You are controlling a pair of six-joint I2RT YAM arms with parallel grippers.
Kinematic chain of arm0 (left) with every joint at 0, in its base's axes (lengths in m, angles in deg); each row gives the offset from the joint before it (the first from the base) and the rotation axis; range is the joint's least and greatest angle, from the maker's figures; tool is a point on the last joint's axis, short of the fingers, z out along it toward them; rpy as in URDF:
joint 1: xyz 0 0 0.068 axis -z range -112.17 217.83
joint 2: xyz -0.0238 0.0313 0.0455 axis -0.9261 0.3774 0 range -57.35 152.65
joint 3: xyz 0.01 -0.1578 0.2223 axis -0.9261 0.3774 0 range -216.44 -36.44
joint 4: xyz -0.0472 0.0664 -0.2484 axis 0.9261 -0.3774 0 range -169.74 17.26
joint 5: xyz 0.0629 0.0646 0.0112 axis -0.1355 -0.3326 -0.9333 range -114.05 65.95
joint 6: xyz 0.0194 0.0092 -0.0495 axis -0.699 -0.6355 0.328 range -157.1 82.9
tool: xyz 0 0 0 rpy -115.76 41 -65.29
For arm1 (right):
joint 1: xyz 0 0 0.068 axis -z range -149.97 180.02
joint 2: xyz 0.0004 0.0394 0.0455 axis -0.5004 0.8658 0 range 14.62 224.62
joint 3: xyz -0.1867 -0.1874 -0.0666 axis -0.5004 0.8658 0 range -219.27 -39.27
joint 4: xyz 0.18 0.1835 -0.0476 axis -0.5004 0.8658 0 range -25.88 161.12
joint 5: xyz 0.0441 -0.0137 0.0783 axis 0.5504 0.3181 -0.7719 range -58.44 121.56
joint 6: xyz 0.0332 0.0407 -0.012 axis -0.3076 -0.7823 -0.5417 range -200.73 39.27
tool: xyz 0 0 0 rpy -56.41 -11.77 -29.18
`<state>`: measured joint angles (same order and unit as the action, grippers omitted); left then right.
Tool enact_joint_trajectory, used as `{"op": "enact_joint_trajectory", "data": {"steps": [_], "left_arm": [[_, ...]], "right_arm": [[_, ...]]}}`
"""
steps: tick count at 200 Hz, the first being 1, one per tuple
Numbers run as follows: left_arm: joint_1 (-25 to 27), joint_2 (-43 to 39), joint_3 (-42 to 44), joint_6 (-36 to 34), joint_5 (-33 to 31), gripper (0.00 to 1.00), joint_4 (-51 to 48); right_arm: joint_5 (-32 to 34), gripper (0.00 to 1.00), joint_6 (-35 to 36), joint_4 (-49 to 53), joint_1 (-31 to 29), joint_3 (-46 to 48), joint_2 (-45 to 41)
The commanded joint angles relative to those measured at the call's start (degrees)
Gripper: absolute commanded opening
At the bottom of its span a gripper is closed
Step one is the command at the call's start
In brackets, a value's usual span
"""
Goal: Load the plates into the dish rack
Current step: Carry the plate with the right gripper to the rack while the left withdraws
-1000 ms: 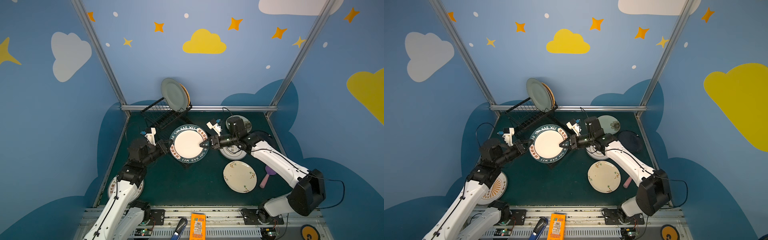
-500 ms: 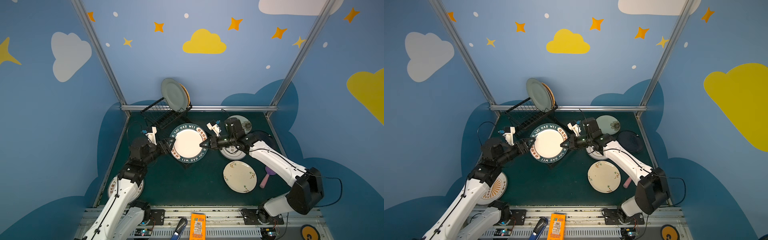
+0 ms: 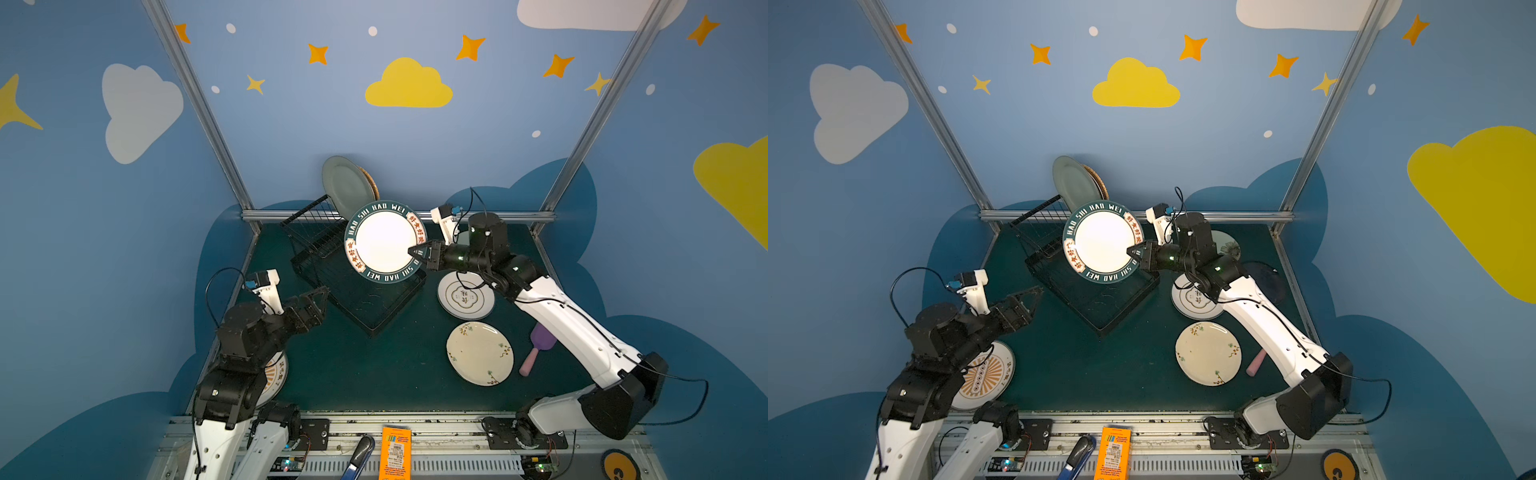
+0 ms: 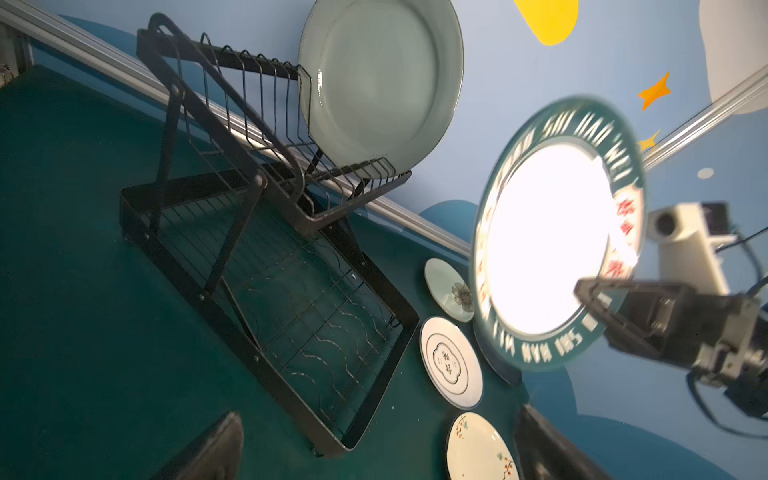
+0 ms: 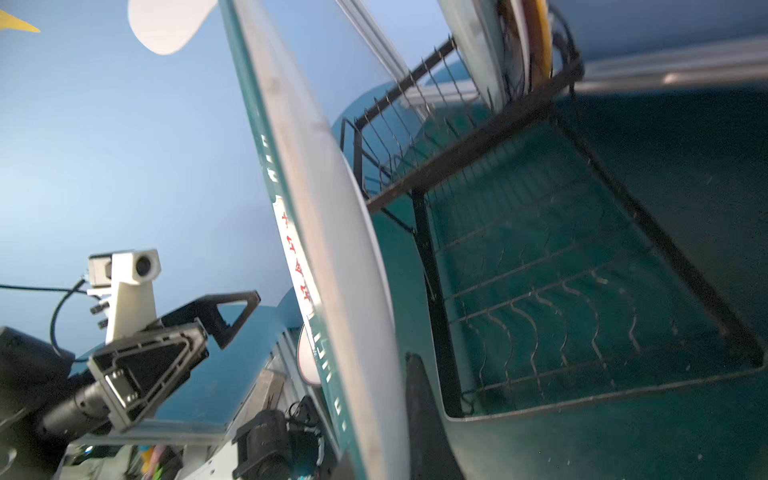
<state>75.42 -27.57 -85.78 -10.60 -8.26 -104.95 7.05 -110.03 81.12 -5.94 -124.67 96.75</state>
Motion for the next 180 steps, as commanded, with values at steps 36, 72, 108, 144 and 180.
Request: {"op": "enact_joint_trajectory", "data": {"steps": [36,72,108,144,180], "left_arm": [[-0.3,-5.0,6.7,0.1,-2.9,1.0,-4.5],[-0.2,-7.5,9.9,2.2,-3.0,1.0,-3.2],[-0.2,-8.8,11.5,2.5,-3.2,1.0,-1.8],[-0.3,-9.0,11.9,2.0,-1.6,1.0,-0.6],[-0.6,-11.5,13.6,2.1,2.8,1.0,3.0]], "right_arm": [[13.7,0.0,9.9,-0.2,-2.2,-17.9,7.7],[21.6,0.0,16.5,2.4,-4.4,-31.3,16.9],[29.1,0.0,22.5,2.9,-6.9,-42.2,25.6],[34.0,0.0,25.3,3.0,-7.9,-52.0,34.2],[35.8,0.0,27.2,3.2,-8.2,-59.9,41.2]]}}
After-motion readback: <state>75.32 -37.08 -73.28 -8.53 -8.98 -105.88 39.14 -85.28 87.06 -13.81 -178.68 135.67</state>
